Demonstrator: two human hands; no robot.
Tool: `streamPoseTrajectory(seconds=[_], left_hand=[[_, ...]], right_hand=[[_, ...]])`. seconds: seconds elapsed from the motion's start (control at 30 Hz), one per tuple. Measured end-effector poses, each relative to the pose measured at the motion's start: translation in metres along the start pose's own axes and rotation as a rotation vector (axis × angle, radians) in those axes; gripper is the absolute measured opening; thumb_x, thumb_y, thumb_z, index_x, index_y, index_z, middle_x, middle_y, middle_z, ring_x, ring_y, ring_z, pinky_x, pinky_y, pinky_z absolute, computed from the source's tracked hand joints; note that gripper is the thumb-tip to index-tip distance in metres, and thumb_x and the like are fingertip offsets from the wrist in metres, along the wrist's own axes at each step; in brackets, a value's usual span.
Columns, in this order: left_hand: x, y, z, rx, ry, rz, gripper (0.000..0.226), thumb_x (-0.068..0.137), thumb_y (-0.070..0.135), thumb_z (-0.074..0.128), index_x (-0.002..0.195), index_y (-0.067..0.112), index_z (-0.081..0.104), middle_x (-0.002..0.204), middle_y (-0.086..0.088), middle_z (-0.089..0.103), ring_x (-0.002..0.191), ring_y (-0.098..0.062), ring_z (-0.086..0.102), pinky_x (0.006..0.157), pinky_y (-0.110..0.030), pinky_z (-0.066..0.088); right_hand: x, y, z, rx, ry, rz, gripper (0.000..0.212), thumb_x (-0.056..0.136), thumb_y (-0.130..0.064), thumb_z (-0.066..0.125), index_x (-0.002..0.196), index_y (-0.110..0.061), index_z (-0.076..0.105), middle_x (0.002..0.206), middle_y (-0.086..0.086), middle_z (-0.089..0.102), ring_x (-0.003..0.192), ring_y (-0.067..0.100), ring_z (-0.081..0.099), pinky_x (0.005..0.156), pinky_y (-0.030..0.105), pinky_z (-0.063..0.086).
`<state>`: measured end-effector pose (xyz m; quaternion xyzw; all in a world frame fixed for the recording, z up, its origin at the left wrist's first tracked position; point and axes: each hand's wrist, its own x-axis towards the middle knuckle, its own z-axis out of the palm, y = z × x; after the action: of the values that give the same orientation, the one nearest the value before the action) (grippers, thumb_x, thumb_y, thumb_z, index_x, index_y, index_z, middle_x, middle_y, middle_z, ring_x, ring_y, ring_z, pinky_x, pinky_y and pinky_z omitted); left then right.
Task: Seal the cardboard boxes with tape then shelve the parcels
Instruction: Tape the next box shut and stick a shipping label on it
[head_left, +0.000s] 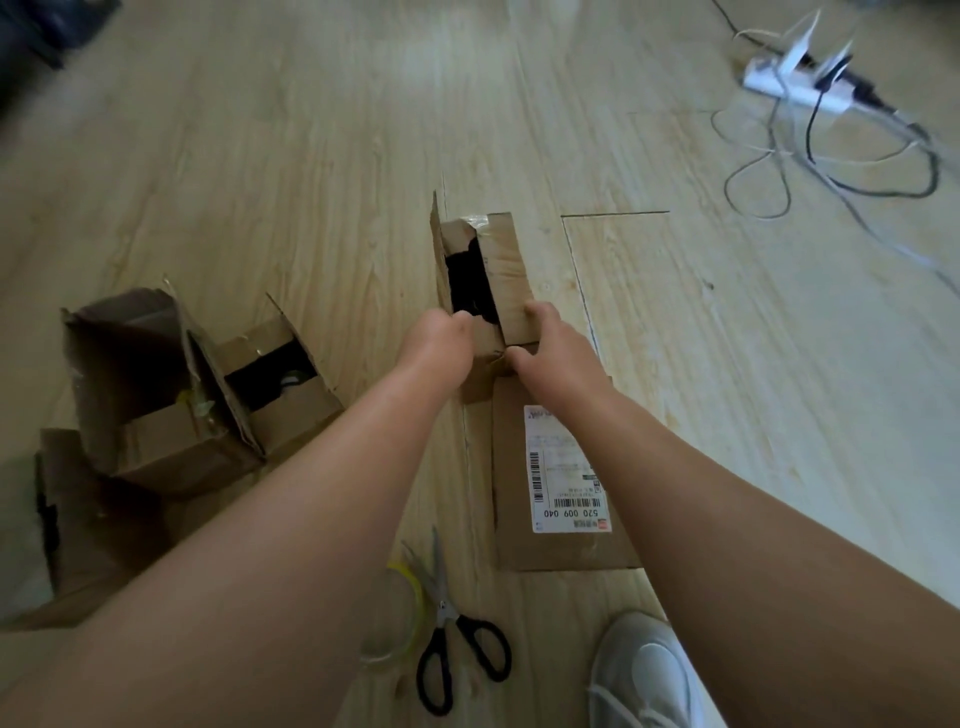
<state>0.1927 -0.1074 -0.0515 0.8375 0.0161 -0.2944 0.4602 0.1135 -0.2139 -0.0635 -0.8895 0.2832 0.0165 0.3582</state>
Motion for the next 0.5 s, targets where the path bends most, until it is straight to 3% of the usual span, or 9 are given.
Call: streamPoseTrajectory(seconds=[0.13,0.27,0.37,0.43,0.47,0.5], left_hand=[[-0.020,0.014,-0.017,-0.081,0.016,0.030,0.043,0.096,0.024,0.034,0.132,0.007,0.050,0.120,-0.016,0.060,0.111,-0.036,0.060,0.099,-0.050,0.049],[-0.056,0.032,-0.042,-0.087,0.034,0.088,0.051,0.100,0.023,0.035,0.150,0.013,0.036,0.139,-0.011,0.052,0.120,-0.029,0.057,0.102,-0.047,0.047],[-0.080,0.033,-0.070,-0.180,0.081,0.105,0.042,0.100,0.018,0.037,0.139,0.013,0.049,0.122,-0.005,0.060,0.117,-0.028,0.058,0.103,-0.046,0.048],[-0.098,0.033,-0.090,-0.226,0.112,0.098,0.025,0.100,0.014,0.037,0.106,0.018,0.062,0.097,0.001,0.061,0.108,-0.026,0.061,0.101,-0.048,0.049],[-0.110,0.032,-0.101,-0.241,0.132,0.093,0.024,0.100,0.013,0.038,0.100,0.021,0.061,0.093,0.002,0.060,0.105,-0.025,0.061,0.101,-0.047,0.050],[-0.122,0.029,-0.111,-0.248,0.153,0.096,0.023,0.101,0.014,0.039,0.105,0.021,0.060,0.098,0.001,0.061,0.106,-0.024,0.060,0.101,-0.046,0.050]], right_hand=[[-0.008,-0.014,-0.002,0.121,0.078,-0.004,0.060,0.099,-0.026,0.060,0.151,-0.021,0.031,0.140,0.006,0.051,0.116,0.022,0.057,0.084,0.029,0.042],[-0.020,-0.042,-0.001,0.277,0.239,-0.006,0.068,0.091,-0.036,0.070,0.146,-0.022,0.032,0.127,0.000,0.046,0.108,0.017,0.055,0.084,0.031,0.047],[-0.038,-0.071,-0.001,0.341,0.317,-0.037,0.062,0.091,-0.035,0.069,0.141,-0.022,0.036,0.116,-0.004,0.040,0.107,0.020,0.055,0.088,0.036,0.051],[-0.053,-0.089,0.001,0.361,0.343,-0.061,0.056,0.092,-0.033,0.067,0.138,-0.021,0.037,0.115,-0.005,0.040,0.108,0.022,0.055,0.089,0.039,0.052],[-0.062,-0.099,0.002,0.370,0.341,-0.075,0.053,0.093,-0.032,0.066,0.136,-0.021,0.037,0.115,-0.005,0.041,0.107,0.022,0.055,0.088,0.040,0.052],[-0.072,-0.108,0.004,0.379,0.331,-0.090,0.052,0.093,-0.031,0.065,0.135,-0.021,0.037,0.114,-0.005,0.040,0.107,0.022,0.055,0.086,0.039,0.051]])
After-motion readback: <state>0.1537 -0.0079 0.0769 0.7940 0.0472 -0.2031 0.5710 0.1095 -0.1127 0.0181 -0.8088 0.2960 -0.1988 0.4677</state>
